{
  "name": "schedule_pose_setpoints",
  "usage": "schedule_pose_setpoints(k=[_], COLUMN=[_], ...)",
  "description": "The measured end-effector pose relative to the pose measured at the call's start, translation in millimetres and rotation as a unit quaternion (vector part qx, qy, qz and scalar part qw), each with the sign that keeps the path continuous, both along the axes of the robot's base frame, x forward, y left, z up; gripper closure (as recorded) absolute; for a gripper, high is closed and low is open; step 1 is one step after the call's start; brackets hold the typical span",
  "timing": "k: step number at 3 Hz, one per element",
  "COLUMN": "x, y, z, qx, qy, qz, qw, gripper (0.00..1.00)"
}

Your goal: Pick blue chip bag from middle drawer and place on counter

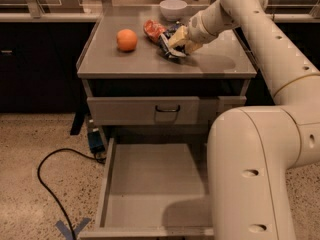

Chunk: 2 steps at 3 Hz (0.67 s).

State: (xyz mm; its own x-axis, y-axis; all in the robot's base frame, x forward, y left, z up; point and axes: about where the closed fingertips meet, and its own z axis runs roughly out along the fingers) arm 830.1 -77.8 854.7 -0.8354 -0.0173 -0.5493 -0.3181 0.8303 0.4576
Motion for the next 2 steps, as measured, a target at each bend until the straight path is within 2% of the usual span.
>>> schedule_pose_setpoints(k=[1,2], x=[0.0,0.0], y=[0.0,0.1], z=[0.0,-0.1], qx=[0.000,0.000], qy=[0.000,0.000], qz=[0.000,0.000], qw=[1.0000,1.0000], gripper=[0.00,0.00])
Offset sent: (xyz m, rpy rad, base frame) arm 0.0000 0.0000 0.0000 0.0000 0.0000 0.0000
